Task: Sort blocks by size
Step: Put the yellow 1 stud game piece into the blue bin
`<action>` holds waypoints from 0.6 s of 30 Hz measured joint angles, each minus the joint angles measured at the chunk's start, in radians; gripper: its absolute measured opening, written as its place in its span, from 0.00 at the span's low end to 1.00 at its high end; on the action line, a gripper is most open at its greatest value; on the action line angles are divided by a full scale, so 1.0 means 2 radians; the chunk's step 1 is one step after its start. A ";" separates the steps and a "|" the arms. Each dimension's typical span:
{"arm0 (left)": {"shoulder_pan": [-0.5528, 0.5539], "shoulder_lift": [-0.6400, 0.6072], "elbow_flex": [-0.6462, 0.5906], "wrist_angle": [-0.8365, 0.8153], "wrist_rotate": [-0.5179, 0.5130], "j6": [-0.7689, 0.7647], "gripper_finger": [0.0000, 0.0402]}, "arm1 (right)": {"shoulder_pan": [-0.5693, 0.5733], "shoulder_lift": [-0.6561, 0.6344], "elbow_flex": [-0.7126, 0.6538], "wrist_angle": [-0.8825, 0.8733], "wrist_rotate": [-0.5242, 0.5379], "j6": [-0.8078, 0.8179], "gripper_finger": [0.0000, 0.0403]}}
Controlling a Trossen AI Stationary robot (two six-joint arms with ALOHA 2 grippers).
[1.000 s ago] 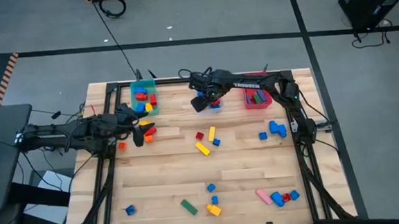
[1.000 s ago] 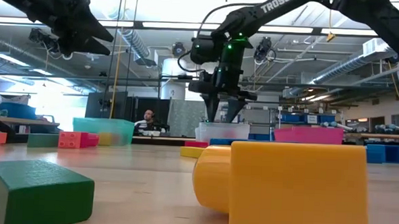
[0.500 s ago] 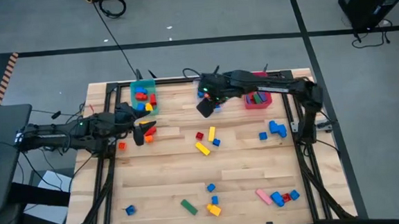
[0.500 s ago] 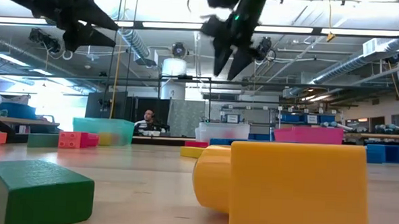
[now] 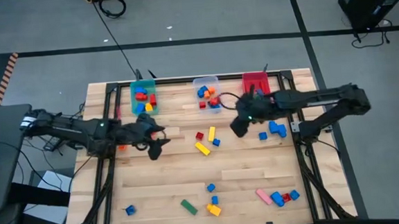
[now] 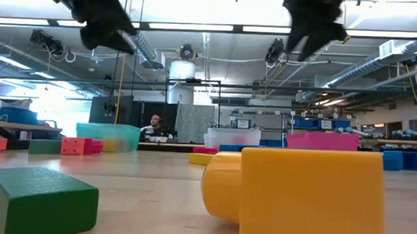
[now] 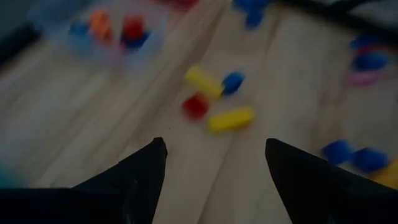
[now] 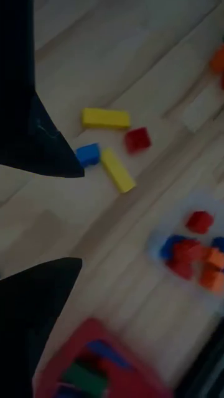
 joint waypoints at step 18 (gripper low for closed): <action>0.180 0.098 0.070 -0.273 0.067 -0.190 0.70 | 0.068 -0.046 -0.108 0.044 -0.001 0.086 0.56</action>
